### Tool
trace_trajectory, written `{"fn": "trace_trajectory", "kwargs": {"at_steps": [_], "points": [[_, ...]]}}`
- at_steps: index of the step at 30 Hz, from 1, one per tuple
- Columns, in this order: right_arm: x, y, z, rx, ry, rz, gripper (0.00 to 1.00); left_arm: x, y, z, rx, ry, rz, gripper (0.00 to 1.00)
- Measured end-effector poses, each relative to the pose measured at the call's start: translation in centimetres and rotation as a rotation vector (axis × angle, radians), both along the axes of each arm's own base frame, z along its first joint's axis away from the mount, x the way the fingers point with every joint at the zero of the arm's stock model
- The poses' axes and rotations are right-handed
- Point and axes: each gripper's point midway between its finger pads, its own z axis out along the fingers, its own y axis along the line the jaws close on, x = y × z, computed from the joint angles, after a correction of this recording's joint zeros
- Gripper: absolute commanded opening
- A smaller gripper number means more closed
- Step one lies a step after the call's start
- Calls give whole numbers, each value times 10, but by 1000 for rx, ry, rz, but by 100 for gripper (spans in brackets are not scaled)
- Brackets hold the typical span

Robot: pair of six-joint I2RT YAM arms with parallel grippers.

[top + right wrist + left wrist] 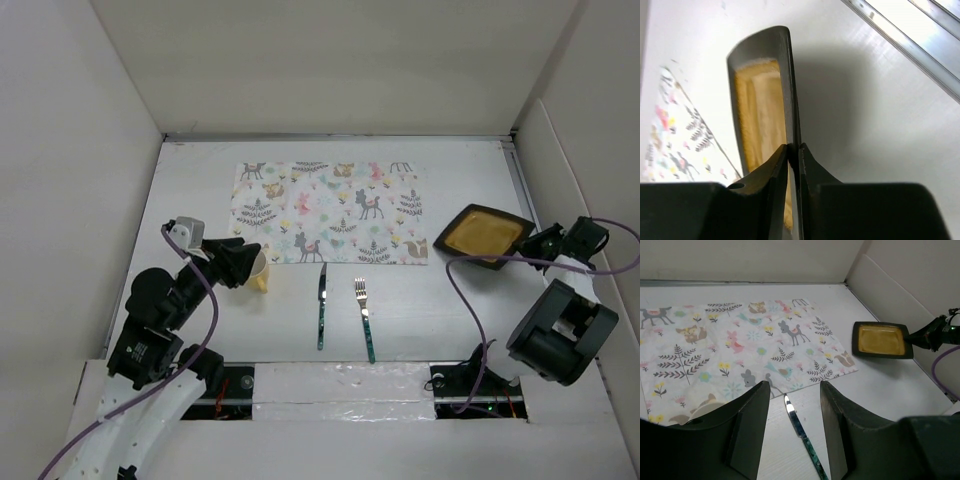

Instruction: Set the dinner table for one person

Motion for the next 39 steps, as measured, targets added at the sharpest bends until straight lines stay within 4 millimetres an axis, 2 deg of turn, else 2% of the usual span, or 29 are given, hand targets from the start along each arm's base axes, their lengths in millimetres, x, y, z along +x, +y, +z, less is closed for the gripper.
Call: {"fn": "trace_trajectory", "kwargs": {"at_steps": [3, 8, 10, 11, 13, 14, 15, 19, 25, 29, 35, 38, 39], "points": [[10, 2, -4, 37, -49, -9, 0, 2, -1, -3, 5, 11, 0, 42], [7, 18, -33, 137, -64, -52, 0, 5, -3, -6, 12, 28, -2, 41], [6, 21, -37, 160, -77, -80, 8, 7, -4, -8, 16, 36, -4, 41], [6, 21, -36, 165, -88, -91, 19, 7, -4, -9, 18, 40, -5, 41], [6, 25, -36, 173, -104, -106, 31, 8, -5, -11, 21, 46, -6, 41], [5, 28, -38, 172, -96, -111, 43, 9, -5, -11, 22, 49, -6, 41], [5, 31, -41, 176, -87, -114, 47, 9, -5, -12, 23, 51, -6, 41], [4, 41, -51, 182, -42, -105, 51, 10, -6, -13, 24, 55, -8, 41], [5, 45, -54, 200, -35, -103, 52, 10, -6, -13, 25, 55, -8, 41], [5, 52, -62, 232, -8, -101, 48, 9, -6, -12, 24, 53, -7, 41], [8, 52, -67, 244, -7, -100, 47, 9, -4, -10, 20, 45, 1, 41], [16, 52, -68, 264, -29, -99, 42, 8, -3, -9, 18, 40, 6, 41], [18, 53, -68, 275, -37, -103, 37, 9, -3, -9, 19, 41, 8, 41]]}}
